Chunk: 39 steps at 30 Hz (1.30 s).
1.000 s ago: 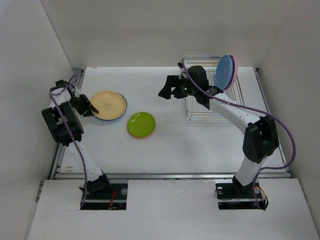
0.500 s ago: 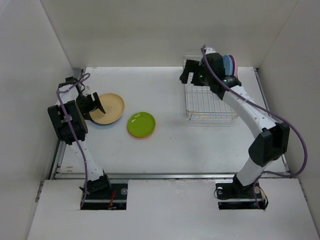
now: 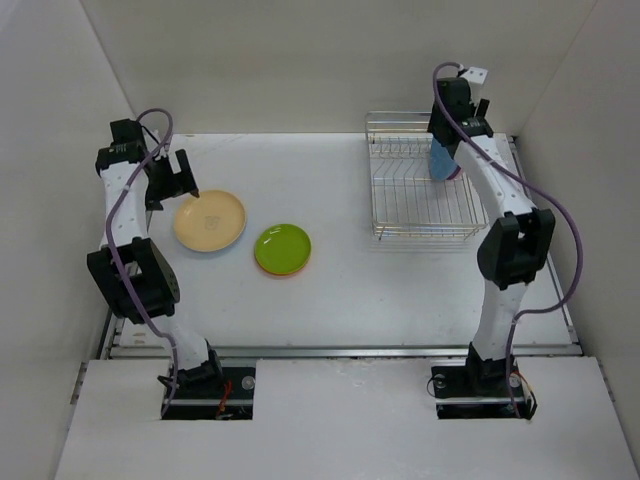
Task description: Unload the plates from the dish rack
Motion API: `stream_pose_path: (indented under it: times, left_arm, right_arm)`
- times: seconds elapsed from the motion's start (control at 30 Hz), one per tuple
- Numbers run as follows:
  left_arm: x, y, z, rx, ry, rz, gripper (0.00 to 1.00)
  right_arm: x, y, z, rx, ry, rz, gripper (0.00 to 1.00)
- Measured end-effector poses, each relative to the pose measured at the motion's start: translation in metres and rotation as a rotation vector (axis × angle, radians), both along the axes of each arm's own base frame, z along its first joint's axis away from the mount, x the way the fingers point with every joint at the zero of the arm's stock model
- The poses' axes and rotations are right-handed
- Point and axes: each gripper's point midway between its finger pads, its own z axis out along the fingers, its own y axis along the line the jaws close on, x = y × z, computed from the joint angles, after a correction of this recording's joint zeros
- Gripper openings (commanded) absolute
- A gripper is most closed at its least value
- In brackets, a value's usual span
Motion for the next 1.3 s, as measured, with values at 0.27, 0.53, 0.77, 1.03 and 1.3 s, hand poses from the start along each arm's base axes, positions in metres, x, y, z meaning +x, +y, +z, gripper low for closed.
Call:
stream_pose_path:
  times: [0.27, 0.53, 0.77, 1.03, 1.3]
  left_arm:
    - [-0.004, 0.004, -0.024, 0.029, 0.09, 0.007, 1.0]
    - [-0.027, -0.005, -0.044, 0.014, 0.152, -0.002, 1.0]
    - [-0.034, -0.012, 0.008, 0.086, 0.004, -0.035, 1.0]
    - [-0.037, -0.022, 0.02, 0.106, -0.022, -0.072, 1.0]
    - [-0.036, -0.038, 0.023, 0.107, -0.033, -0.118, 1.0]
  right_arm:
    - [0.013, -0.008, -0.063, -0.064, 0.143, -0.017, 0.57]
    - [0.019, -0.015, -0.052, -0.086, 0.104, -0.047, 0.57]
    - [0.033, -0.02, -0.071, -0.124, 0.123, -0.081, 0.52]
    - [0.027, -0.034, -0.093, -0.213, 0.211, -0.13, 0.04]
    - [-0.004, -0.023, -0.026, -0.327, 0.124, -0.169, 0.0]
